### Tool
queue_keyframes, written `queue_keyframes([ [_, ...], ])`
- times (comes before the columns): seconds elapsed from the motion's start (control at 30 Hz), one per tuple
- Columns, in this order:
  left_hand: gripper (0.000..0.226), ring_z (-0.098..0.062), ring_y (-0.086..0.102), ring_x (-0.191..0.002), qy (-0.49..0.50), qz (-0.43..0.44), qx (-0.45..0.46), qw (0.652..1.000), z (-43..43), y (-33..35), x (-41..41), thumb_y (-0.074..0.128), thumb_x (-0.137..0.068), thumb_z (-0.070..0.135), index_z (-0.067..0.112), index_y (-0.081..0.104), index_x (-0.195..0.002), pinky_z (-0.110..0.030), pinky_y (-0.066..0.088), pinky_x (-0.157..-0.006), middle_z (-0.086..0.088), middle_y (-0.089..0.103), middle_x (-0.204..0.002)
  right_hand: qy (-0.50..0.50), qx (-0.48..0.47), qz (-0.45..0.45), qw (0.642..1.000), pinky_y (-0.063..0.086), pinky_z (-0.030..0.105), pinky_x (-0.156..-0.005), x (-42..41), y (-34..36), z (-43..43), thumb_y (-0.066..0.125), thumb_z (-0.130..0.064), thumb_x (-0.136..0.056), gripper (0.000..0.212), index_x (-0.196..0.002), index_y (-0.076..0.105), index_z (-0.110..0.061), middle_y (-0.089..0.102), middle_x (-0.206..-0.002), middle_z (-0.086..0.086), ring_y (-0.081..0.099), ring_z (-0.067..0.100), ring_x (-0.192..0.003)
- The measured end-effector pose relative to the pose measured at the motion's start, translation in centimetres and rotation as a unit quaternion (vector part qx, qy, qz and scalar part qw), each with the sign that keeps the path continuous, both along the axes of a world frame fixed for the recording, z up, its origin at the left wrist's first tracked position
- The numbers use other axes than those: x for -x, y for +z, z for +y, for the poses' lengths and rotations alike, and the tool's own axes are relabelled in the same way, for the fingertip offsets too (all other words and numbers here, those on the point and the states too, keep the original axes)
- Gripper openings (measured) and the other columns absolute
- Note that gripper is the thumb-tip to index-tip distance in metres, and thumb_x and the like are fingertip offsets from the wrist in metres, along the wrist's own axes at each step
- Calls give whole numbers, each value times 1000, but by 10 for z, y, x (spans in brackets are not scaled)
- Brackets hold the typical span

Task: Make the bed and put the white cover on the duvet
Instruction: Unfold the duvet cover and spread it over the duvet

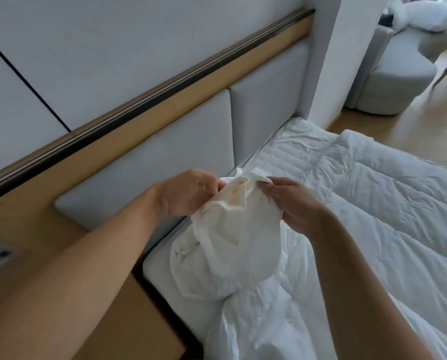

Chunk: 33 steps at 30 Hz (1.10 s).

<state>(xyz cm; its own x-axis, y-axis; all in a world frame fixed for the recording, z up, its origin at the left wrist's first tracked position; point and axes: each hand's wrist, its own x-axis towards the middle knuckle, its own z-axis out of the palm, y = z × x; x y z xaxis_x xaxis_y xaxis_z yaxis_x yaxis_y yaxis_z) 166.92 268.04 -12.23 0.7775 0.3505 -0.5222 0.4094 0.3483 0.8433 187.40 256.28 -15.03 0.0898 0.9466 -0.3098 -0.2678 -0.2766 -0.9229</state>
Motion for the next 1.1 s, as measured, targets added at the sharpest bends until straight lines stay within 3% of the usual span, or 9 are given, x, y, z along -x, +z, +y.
queue_keyframes([
  [0.17,47,-47,61,-119,-162,46,-83,982,0,-6,16,64,-81,-16,-14,56,-128,-53,51,-103,-32,61,-130,-35,17,-21,999,55,41,-78,25,-8,5,50,-18,-105,29,-100,71,2,70,-94,20,67,31,-84],
  [0.4,36,-45,61,-121,-233,31,-129,963,23,-6,26,63,-90,-10,-12,60,-126,-55,47,-107,-31,63,-128,-91,30,-117,988,52,39,-71,38,-3,4,57,-28,-103,37,-81,76,-4,72,-83,18,65,30,-75],
  [0.5,39,-43,59,-116,-186,-28,-76,979,28,-13,20,68,-94,5,-15,58,-125,-59,45,-106,-36,58,-130,-101,40,-27,994,52,27,-58,34,3,1,59,-20,-99,31,-77,78,-10,69,-75,11,66,20,-63],
  [0.57,52,-37,64,-108,-92,-71,-6,993,28,-21,9,82,-83,24,-8,64,-120,-50,53,-97,-28,64,-122,-60,52,48,996,56,31,-68,30,6,-3,59,-26,-96,26,-100,78,-8,72,-90,12,71,23,-78],
  [0.7,33,-20,73,-79,26,-103,-26,994,29,-30,-14,67,-88,33,6,72,-105,-34,61,-73,-14,74,-99,39,96,2,995,62,32,-65,25,6,-16,73,-10,-80,8,-85,75,-4,74,-80,12,73,21,-69],
  [0.77,26,-20,73,-75,11,-98,-30,995,32,-31,-17,74,-88,34,9,77,-97,-32,61,-69,-16,74,-97,23,81,8,996,61,31,-63,23,4,-18,75,-2,-73,7,-77,79,-7,75,-81,12,73,21,-69],
  [0.9,42,-22,71,-69,-98,-33,10,995,43,-40,-16,78,-52,11,5,76,-93,-31,60,-62,-17,70,-91,-120,20,52,991,59,34,-60,19,-3,-11,62,11,-86,29,-75,81,-8,74,-80,14,71,25,-67],
  [1.03,33,-28,71,-79,-166,-10,-59,984,38,-41,-25,75,-61,0,1,77,-95,-32,60,-69,-18,72,-95,-196,22,-57,979,55,32,-61,25,-3,4,51,8,-94,34,-75,75,-6,70,-74,13,67,26,-69],
  [1.1,56,-36,61,-94,-122,-43,-71,989,37,-43,-33,74,-62,11,-14,65,-111,-37,54,-78,-25,64,-105,-208,43,-107,971,55,31,-60,26,-3,12,54,-8,-100,26,-84,72,-1,71,-74,12,67,26,-71],
])
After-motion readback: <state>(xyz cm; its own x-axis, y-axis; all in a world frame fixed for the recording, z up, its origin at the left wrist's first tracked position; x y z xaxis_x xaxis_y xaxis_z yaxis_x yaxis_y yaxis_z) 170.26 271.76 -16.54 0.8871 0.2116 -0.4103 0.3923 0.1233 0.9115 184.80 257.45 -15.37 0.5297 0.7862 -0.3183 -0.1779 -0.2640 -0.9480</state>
